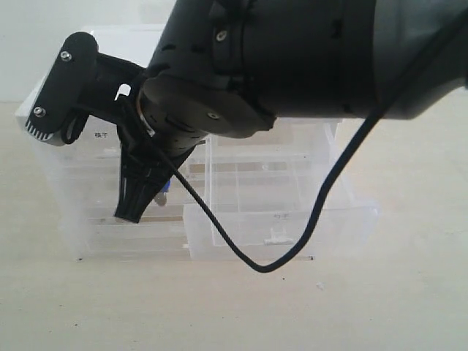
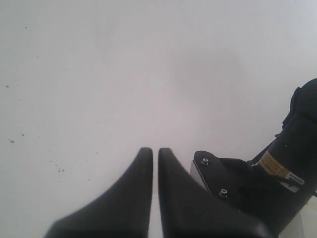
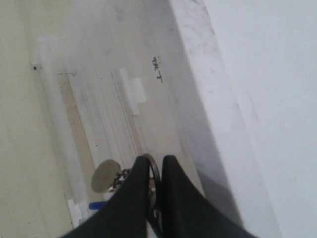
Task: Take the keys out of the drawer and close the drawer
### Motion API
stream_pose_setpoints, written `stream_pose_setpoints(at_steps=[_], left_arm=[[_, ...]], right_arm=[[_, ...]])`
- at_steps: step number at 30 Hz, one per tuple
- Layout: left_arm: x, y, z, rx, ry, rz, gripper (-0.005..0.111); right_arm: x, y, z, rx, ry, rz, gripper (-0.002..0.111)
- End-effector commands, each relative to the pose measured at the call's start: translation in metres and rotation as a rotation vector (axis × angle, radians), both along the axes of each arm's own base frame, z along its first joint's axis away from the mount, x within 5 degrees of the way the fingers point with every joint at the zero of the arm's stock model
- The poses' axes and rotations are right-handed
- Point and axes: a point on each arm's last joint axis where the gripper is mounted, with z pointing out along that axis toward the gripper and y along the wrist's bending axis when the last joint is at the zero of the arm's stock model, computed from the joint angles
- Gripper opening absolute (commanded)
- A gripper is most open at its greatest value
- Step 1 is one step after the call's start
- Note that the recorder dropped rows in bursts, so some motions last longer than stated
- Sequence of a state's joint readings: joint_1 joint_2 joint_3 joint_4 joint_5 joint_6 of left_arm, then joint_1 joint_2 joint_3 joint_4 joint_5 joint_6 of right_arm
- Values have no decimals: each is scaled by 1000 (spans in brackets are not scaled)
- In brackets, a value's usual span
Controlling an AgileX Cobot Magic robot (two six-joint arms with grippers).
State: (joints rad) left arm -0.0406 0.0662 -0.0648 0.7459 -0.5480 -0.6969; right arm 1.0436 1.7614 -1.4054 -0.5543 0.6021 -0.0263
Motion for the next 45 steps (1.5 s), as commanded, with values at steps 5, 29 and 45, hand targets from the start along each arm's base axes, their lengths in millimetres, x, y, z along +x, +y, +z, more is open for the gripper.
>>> stream_pose_setpoints(at_steps=[5,29,45], left_arm=[[-1,0,0,-22,6,-11,5],[-1,1,0,-26,11,-10,5],[24,-2,-16,-59,243,-40,5]], right_arm=[[3,-4,2,10,11,-20,0],[-11,4,-3,51,135,23,26],[-22,-17,51,166,40,40,0]])
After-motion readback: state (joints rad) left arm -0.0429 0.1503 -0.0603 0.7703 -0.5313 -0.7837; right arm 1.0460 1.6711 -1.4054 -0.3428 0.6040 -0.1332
